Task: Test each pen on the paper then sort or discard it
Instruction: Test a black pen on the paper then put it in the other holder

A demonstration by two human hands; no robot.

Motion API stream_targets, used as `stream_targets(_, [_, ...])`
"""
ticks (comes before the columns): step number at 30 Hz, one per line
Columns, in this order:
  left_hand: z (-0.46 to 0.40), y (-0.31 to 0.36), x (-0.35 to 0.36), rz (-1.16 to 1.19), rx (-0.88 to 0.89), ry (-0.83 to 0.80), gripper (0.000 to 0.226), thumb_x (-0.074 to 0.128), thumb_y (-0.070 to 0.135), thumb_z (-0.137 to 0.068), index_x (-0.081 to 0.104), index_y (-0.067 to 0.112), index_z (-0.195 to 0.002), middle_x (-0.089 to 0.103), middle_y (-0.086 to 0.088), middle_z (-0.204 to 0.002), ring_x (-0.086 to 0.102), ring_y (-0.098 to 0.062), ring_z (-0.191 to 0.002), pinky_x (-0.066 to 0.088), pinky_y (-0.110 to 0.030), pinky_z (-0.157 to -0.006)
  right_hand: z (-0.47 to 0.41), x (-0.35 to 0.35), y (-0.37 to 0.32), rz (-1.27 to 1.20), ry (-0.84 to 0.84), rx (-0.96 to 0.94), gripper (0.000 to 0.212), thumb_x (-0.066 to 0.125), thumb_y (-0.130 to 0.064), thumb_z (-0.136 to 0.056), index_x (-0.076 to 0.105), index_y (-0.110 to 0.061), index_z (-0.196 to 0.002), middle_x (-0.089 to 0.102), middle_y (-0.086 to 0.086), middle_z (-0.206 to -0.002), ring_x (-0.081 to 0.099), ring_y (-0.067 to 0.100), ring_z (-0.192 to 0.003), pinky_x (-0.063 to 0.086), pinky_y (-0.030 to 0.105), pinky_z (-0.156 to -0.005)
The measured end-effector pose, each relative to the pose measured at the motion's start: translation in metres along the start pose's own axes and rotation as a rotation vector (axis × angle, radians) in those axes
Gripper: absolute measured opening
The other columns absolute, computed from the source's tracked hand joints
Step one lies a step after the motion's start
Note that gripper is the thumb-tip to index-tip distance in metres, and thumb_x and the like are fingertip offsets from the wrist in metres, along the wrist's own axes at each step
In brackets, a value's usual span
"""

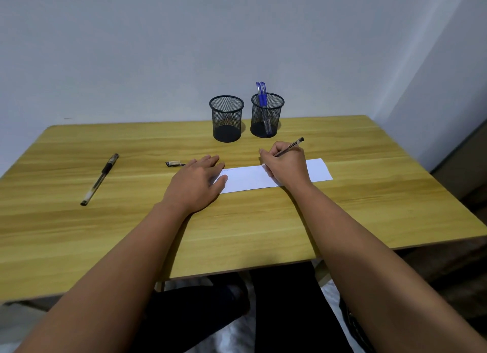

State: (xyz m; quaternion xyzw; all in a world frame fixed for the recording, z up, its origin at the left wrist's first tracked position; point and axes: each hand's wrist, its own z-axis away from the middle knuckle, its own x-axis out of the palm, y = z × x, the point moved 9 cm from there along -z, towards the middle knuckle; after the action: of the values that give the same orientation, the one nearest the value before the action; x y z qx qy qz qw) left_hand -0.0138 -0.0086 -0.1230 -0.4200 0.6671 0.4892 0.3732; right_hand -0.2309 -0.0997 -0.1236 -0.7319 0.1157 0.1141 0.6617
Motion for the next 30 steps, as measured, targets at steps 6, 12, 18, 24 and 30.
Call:
stream_targets(6, [0.0,0.0,0.0,-0.01,0.003,0.004,0.047,0.047,0.041,-0.103,0.055,0.02,-0.144,0.041,-0.001,-0.159,0.029,-0.017,-0.151,0.022,-0.04,-0.123,0.0,0.001,0.0,0.04,-0.004,-0.004,0.033,0.073,-0.018,-0.091,0.055,-0.005,-0.066,0.06,0.013,-0.054,0.064,0.024,-0.047,0.054,0.035,-0.047])
stream_targets(12, [0.0,0.0,0.001,-0.034,0.012,-0.008,0.051,0.042,0.045,-0.101,0.055,0.021,-0.144,0.041,-0.002,-0.158,0.03,-0.018,-0.15,0.023,-0.042,-0.123,0.001,-0.001,0.001,0.014,0.0,0.018,0.032,0.071,-0.019,-0.093,0.058,0.003,-0.074,0.071,0.024,-0.067,0.066,0.027,-0.052,0.056,0.041,-0.051])
stream_targets(18, [-0.001,0.0,0.002,-0.037,0.01,-0.008,0.047,0.046,0.041,-0.103,0.055,0.021,-0.144,0.041,-0.002,-0.159,0.029,-0.018,-0.151,0.021,-0.04,-0.123,0.0,-0.002,0.001,0.016,0.023,0.023,0.035,0.071,-0.021,-0.095,0.056,-0.001,-0.071,0.069,0.03,-0.071,0.071,0.035,-0.056,0.06,0.045,-0.055])
stream_targets(24, [-0.001,0.0,0.002,-0.046,0.015,-0.014,0.047,0.045,0.042,-0.103,0.055,0.021,-0.144,0.041,-0.002,-0.159,0.03,-0.019,-0.15,0.022,-0.041,-0.123,0.001,-0.002,0.0,-0.003,0.019,0.03,0.036,0.07,-0.019,-0.096,0.053,-0.01,-0.065,0.062,0.016,-0.056,0.066,0.029,-0.054,0.056,0.04,-0.054])
stream_targets(30, [0.001,0.001,0.001,-0.035,0.009,-0.027,0.057,0.036,0.049,-0.098,0.055,0.02,-0.144,0.042,-0.002,-0.158,0.03,-0.019,-0.15,0.022,-0.041,-0.123,0.001,-0.009,-0.007,-0.125,0.05,-0.047,0.044,0.071,-0.035,-0.102,0.061,-0.001,-0.076,0.067,0.023,-0.066,0.062,0.022,-0.055,0.055,0.031,-0.052])
